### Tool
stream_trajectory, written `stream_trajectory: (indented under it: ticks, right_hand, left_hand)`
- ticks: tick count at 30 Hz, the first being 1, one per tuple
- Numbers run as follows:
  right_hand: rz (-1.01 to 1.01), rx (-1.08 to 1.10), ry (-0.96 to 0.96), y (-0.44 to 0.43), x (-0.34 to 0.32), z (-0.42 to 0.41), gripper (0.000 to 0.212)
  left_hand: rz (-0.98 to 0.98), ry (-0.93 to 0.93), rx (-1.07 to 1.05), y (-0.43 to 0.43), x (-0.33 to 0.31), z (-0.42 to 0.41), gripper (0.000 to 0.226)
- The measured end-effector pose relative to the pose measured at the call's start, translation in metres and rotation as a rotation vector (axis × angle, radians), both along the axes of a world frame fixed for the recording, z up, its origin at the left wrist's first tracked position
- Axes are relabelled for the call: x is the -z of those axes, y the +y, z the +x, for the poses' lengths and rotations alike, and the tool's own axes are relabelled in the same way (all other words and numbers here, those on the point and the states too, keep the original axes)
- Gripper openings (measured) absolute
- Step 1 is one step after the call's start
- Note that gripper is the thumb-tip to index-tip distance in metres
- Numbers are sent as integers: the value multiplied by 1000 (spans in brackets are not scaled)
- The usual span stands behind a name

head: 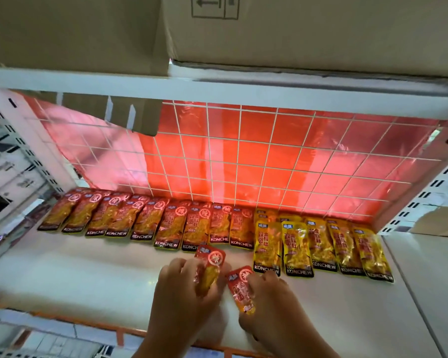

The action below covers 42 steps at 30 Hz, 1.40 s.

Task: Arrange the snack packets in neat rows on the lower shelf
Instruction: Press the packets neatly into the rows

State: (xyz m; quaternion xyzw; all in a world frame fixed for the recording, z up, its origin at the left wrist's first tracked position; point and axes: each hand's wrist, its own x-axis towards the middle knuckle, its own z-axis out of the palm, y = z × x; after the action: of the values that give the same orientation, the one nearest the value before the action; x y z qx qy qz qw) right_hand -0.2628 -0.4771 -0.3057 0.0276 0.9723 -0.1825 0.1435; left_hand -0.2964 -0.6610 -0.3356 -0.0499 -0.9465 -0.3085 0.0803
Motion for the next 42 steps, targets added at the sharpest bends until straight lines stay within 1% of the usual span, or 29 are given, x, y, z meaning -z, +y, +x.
stream_trajectory:
  ticks: [2, 3, 5, 7, 8, 10, 13, 17, 22, 25, 28, 31, 35, 38, 40, 42]
  right_hand:
    - [-48, 56, 42, 3, -4, -2, 53]
    - [-68, 88, 68, 4, -6, -5, 51]
    - [-89, 157, 113, 4, -10, -14, 49]
    - [-97, 202, 149, 4, -14, -28, 45]
    - [-101, 216, 164, 4, -14, -35, 43]
    - [-114, 238, 205, 4, -13, -50, 42]
    - [-114, 263, 226, 4, -12, -69, 44]
    - [-105, 286, 175, 5, -16, -90, 48]
    - [-89, 304, 129, 2, -18, -105, 51]
    - [-39, 287, 111, -3, -18, -112, 53]
    - [-28, 299, 83, -7, -17, -118, 49]
    - [-1, 298, 45, -11, -16, -123, 51]
    - [39, 283, 25, -20, -11, -126, 55]
    - [61, 278, 43, -22, -8, -127, 54]
    - [55, 260, 45, -22, -9, -128, 51]
    - [44, 242, 80, -20, -13, -126, 42]
  left_hand:
    - [13, 57, 26, 5, -10, -13, 33]
    - [1, 63, 37, 8, -13, -20, 35]
    - [-49, 77, 42, 14, -15, -40, 47]
    - [-153, 85, 54, 21, -18, -60, 58]
    - [-211, 55, 67, 26, -19, -68, 61]
    - [-288, -5, 93, 32, -18, -82, 62]
    - [-350, -8, 106, 38, -12, -97, 53]
    - [-346, 16, 105, 41, -1, -114, 42]
    - [-376, 48, 129, 38, 9, -120, 51]
    - [-351, 123, 162, 32, 14, -125, 44]
    - [-365, 272, 226, 21, 23, -125, 35]
    - [-403, 351, 261, 14, 30, -122, 34]
    - [-400, 366, 299, 12, 40, -118, 44]
    - [-381, 354, 305, 12, 40, -116, 46]
    - [-376, 328, 308, 12, 39, -116, 47]
    - [-370, 297, 308, 12, 40, -115, 50]
